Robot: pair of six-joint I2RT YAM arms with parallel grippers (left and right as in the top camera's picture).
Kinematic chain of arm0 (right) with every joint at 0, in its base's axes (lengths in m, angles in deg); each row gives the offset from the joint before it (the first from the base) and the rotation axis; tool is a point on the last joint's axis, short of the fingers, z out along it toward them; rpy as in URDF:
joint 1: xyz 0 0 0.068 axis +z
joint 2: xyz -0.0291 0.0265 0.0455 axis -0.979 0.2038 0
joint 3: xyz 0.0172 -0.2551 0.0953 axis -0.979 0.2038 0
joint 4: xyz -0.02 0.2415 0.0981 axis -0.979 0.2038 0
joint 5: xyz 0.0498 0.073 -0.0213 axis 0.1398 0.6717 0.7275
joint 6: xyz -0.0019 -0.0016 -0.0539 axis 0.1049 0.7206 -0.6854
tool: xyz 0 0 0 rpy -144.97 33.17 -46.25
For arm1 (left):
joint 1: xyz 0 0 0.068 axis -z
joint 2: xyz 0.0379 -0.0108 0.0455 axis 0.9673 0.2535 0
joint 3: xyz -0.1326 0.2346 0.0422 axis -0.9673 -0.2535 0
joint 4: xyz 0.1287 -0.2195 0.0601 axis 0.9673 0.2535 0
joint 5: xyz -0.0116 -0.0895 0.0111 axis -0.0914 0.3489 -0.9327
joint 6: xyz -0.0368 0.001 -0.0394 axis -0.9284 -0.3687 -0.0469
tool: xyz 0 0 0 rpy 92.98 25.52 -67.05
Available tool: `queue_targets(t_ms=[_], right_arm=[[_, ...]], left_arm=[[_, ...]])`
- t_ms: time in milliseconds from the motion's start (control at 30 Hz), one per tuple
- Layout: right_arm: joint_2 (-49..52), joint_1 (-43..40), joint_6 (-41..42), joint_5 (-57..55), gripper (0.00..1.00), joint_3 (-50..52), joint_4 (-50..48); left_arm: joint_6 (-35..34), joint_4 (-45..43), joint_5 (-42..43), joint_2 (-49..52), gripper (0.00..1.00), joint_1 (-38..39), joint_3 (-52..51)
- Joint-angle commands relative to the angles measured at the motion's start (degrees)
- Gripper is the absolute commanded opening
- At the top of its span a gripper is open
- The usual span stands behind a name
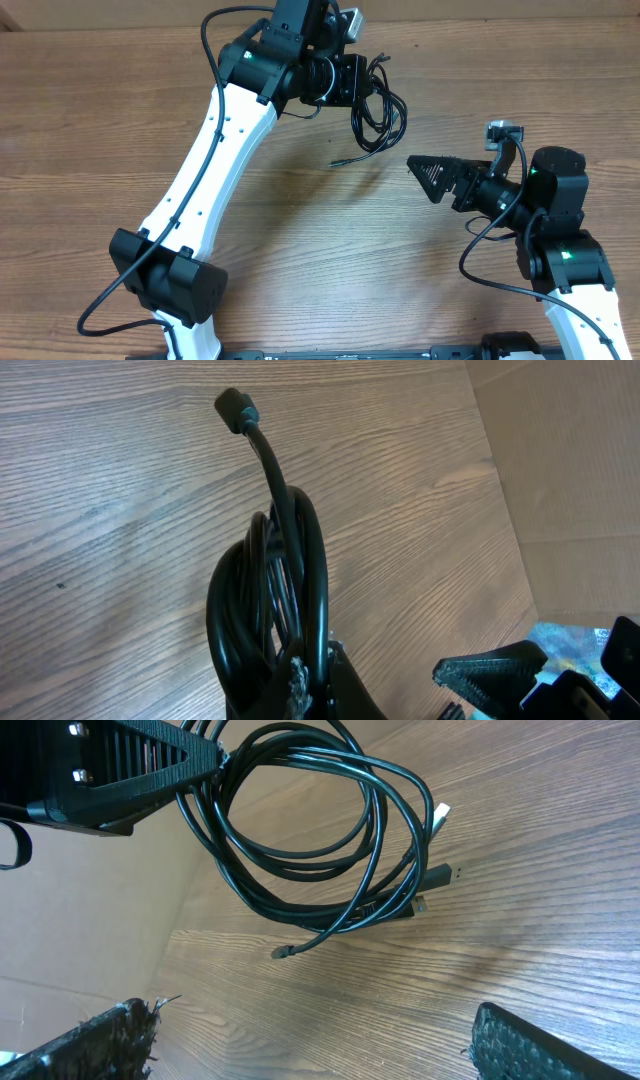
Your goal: Untangle cables
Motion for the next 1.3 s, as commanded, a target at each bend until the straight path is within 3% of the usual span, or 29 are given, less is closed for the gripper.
queue_targets(t_ms=[0, 1267], right_arm=[[0.0, -0.2, 0.0, 0.1, 1.0, -1.3, -0.5], [0.0, -0.2, 0.0, 0.1, 1.0, -1.3, -0.5]], left_arm=[[3.0, 0.1, -0.2, -0.1, 0.04, 0.1, 1.7], [3.9, 4.0, -9.4, -0.1, 0.04, 0.1, 1.7]])
